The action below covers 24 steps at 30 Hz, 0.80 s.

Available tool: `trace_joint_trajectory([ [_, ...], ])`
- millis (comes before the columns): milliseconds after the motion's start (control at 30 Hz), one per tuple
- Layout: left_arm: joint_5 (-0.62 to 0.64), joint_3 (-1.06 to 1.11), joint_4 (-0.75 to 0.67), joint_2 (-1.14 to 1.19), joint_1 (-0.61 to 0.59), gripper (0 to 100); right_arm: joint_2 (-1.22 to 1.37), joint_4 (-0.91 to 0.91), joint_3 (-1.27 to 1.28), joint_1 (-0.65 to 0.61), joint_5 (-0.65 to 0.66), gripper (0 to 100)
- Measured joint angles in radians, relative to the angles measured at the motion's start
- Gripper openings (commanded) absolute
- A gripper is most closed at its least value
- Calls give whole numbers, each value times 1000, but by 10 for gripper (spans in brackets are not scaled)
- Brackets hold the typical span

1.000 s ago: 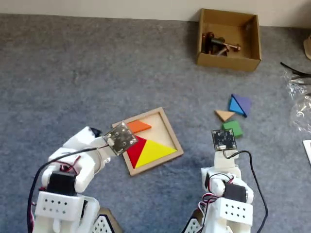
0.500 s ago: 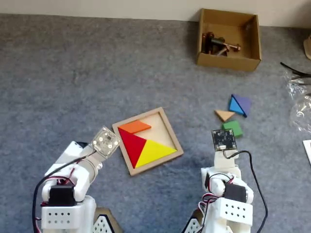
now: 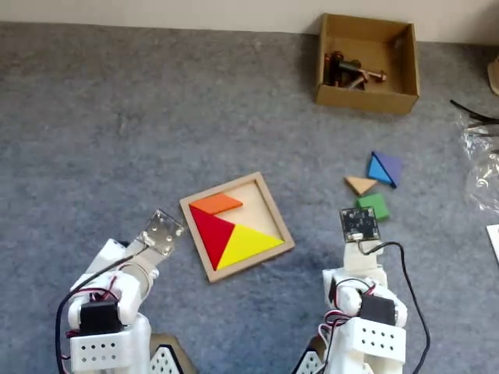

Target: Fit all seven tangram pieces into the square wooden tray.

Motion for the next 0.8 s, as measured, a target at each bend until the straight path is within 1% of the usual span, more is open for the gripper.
trace_joint_trajectory([
  [67, 61, 0, 25, 0, 0, 13, 0, 0, 0, 0, 0, 12],
  [200, 226, 0, 31, 0, 0, 17, 0, 0, 0, 0, 0, 12],
  [267, 265, 0, 31, 0, 0, 17, 0, 0, 0, 0, 0, 12],
  [533, 287, 0, 69, 0, 0, 14, 0, 0, 0, 9, 12, 12],
  [667, 287, 0, 69, 0, 0, 14, 0, 20, -26, 94, 75, 17],
  [733, 287, 0, 69, 0, 0, 14, 12, 72, -84, 161, 106, 17],
  [800, 287, 0, 69, 0, 0, 14, 12, 141, -172, 181, 138, 17],
])
